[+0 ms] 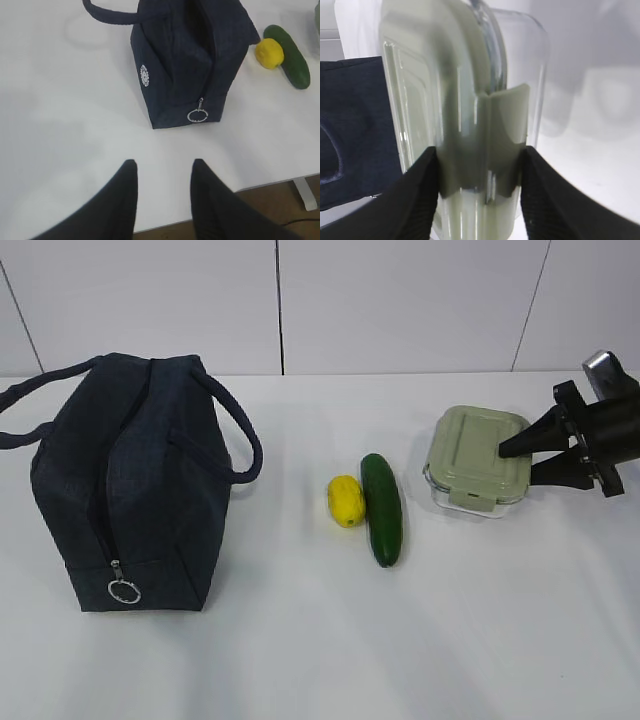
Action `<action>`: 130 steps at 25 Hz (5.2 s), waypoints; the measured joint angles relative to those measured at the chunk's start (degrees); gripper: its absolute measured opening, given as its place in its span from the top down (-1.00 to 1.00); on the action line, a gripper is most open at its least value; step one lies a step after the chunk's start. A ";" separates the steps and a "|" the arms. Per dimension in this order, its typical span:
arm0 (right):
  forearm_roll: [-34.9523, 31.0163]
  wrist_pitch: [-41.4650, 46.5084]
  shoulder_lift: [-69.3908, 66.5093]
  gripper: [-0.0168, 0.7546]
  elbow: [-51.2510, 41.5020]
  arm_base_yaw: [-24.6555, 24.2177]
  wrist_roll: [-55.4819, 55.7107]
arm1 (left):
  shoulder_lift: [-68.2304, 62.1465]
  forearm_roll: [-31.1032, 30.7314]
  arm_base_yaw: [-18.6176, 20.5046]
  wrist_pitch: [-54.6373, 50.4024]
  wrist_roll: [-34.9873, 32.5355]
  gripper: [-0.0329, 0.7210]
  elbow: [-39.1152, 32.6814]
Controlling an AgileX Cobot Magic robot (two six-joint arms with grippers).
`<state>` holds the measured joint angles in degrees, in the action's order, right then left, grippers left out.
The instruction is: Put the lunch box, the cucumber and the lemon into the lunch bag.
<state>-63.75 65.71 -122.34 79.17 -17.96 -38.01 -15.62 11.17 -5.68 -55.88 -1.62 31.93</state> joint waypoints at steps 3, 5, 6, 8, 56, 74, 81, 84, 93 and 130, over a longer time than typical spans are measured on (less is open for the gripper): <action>-0.10 0.00 0.22 0.03 0.00 0.85 0.47 | -3.86 0.60 0.00 1.71 0.00 0.28 0.04; -0.10 0.00 0.36 0.03 0.00 1.45 0.83 | -6.44 0.96 0.00 2.75 0.00 0.28 0.13; -0.10 0.00 0.50 0.03 0.00 1.83 0.94 | -7.58 1.10 0.00 3.26 0.00 0.27 0.13; -0.10 0.00 0.86 0.03 0.00 2.21 1.08 | -9.59 1.10 0.00 4.07 0.00 0.23 0.13; -16.55 0.71 7.95 0.03 7.03 21.94 4.51 | -78.52 12.05 0.00 5.89 -12.24 0.14 42.06; -19.16 1.52 7.95 0.03 9.33 25.76 4.73 | -81.38 33.28 0.00 3.18 -25.35 0.93 42.41; -19.06 1.52 7.95 0.03 9.33 27.21 4.73 | -81.38 46.81 0.00 2.84 -32.11 0.93 42.41; -17.15 1.52 7.95 0.03 9.33 27.21 4.73 | -81.38 50.93 0.00 2.43 -34.34 0.93 42.41; -7.34 1.72 7.95 0.03 9.33 27.30 4.86 | -81.38 56.20 0.00 -1.40 -38.31 0.93 42.41; -19.26 -8.40 2.15 0.03 9.33 33.31 1.34 | -87.62 71.09 -1.75 -3.04 -40.27 0.93 42.41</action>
<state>-83.00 57.31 -120.19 88.49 15.36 -36.66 -103.23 82.26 -7.43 -58.92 -41.89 74.34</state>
